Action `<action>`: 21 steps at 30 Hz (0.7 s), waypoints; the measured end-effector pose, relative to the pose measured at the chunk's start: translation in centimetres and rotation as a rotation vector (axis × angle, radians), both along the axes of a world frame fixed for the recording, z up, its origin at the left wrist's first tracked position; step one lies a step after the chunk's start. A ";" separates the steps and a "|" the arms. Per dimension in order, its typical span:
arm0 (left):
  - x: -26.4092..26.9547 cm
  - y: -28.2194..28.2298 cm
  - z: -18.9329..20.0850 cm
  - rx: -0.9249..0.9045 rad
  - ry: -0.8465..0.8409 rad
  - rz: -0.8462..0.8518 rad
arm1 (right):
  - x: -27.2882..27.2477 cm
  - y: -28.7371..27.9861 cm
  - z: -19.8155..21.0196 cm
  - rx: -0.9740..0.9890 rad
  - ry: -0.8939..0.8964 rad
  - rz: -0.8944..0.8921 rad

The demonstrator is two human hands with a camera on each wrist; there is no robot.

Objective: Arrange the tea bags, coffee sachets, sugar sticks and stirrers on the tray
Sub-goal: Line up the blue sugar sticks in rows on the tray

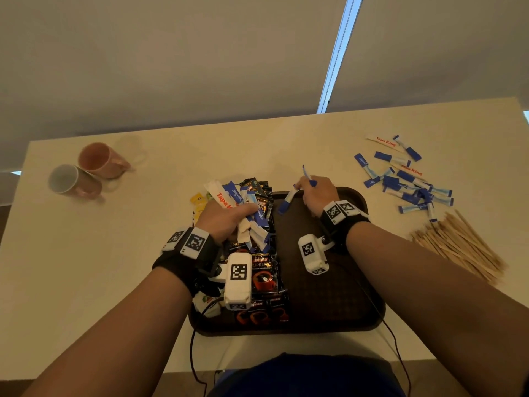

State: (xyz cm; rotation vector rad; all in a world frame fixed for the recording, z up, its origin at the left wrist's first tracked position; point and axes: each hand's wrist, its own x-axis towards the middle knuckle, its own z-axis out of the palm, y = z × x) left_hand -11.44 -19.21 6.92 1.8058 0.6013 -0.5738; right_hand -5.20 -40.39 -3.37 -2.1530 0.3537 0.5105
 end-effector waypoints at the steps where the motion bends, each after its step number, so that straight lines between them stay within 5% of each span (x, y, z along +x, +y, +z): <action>1: 0.0 0.0 0.1 -0.007 -0.001 0.008 | 0.1 0.1 -0.1 0.018 -0.017 0.003; 13: 0.1 0.3 -0.2 -0.025 0.025 0.027 | 2.4 0.3 -0.5 -0.315 0.017 0.216; 21: 0.4 -0.2 -0.5 -0.031 0.007 0.032 | 0.2 -1.2 1.1 -0.046 -0.012 0.130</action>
